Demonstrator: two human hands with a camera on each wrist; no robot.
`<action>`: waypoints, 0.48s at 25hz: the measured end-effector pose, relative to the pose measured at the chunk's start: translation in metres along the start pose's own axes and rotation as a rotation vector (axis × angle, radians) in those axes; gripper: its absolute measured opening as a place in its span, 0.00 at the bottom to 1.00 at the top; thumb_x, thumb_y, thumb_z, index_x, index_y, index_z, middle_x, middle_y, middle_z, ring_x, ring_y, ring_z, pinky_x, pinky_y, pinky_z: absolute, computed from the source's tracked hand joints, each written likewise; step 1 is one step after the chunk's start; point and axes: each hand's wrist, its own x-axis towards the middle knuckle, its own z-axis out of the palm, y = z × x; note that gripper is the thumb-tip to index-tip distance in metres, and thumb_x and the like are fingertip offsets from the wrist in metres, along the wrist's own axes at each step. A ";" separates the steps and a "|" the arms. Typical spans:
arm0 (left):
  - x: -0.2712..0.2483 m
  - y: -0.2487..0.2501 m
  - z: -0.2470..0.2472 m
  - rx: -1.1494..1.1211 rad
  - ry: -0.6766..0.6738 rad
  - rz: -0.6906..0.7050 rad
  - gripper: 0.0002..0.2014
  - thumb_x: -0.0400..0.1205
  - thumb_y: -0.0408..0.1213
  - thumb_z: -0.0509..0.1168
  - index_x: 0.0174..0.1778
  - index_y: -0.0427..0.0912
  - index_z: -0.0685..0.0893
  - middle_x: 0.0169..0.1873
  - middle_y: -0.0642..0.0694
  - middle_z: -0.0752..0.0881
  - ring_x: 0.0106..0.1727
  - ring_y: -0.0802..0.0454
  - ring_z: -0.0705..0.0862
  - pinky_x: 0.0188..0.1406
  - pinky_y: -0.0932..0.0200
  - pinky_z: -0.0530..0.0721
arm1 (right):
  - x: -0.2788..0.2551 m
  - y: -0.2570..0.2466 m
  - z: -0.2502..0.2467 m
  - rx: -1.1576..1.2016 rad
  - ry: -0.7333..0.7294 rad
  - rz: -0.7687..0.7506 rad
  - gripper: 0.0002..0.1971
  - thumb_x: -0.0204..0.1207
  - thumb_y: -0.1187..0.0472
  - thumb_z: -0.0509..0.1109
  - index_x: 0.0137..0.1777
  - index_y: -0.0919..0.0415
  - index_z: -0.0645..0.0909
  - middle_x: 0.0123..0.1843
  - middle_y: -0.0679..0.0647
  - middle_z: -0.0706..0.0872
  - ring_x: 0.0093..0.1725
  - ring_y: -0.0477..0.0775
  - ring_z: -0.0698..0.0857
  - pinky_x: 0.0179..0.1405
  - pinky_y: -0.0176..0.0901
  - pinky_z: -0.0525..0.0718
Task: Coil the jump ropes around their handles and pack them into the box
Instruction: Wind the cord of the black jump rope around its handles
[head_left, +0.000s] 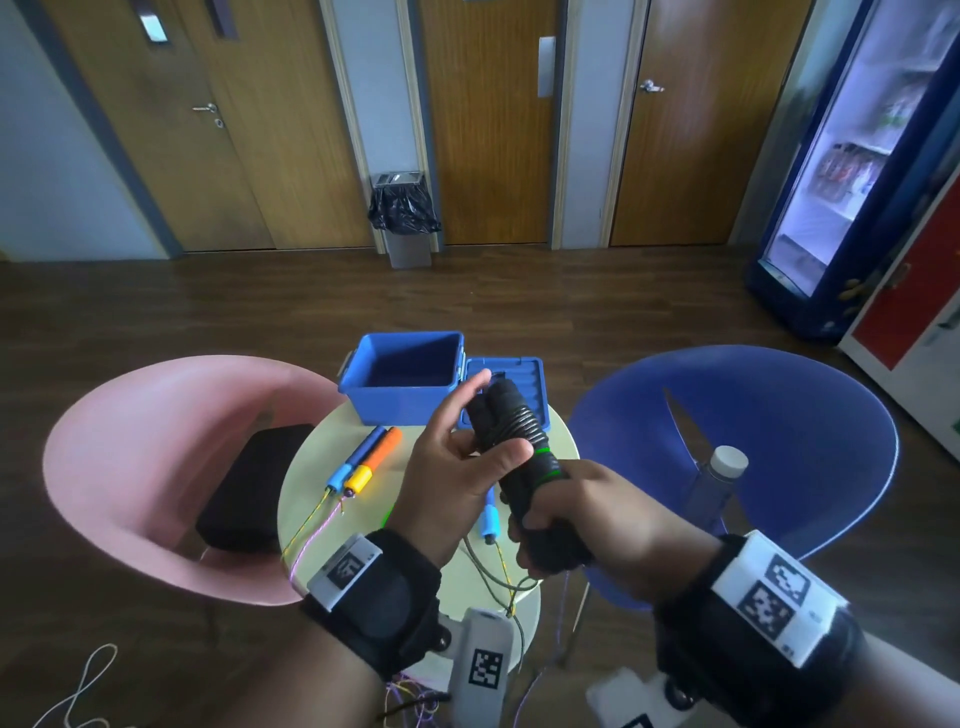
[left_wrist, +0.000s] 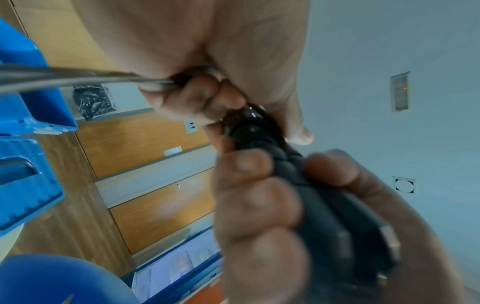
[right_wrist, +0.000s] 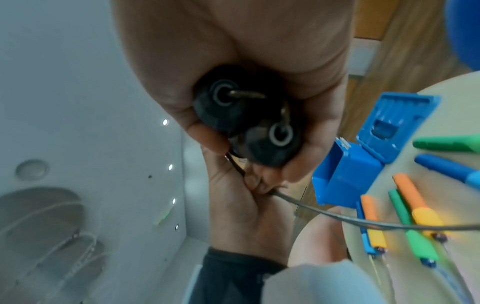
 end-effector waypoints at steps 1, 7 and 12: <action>-0.001 0.001 -0.001 -0.045 -0.037 -0.008 0.38 0.68 0.40 0.79 0.75 0.62 0.75 0.28 0.46 0.83 0.27 0.55 0.77 0.28 0.67 0.77 | -0.002 0.001 0.000 0.098 -0.044 -0.006 0.17 0.57 0.67 0.66 0.47 0.72 0.78 0.37 0.67 0.82 0.32 0.64 0.83 0.32 0.47 0.84; -0.002 0.007 0.004 -0.225 -0.175 -0.107 0.36 0.76 0.26 0.71 0.79 0.52 0.69 0.28 0.48 0.85 0.23 0.56 0.82 0.22 0.67 0.80 | -0.006 -0.002 0.002 0.207 -0.093 -0.120 0.15 0.57 0.68 0.64 0.44 0.73 0.81 0.39 0.68 0.80 0.32 0.64 0.81 0.31 0.47 0.81; -0.003 0.002 -0.006 -0.174 -0.196 -0.150 0.32 0.75 0.33 0.68 0.76 0.57 0.73 0.25 0.51 0.76 0.20 0.58 0.66 0.16 0.66 0.64 | -0.006 0.000 -0.001 0.045 -0.002 -0.130 0.13 0.57 0.67 0.66 0.43 0.69 0.80 0.37 0.64 0.83 0.35 0.65 0.83 0.36 0.51 0.81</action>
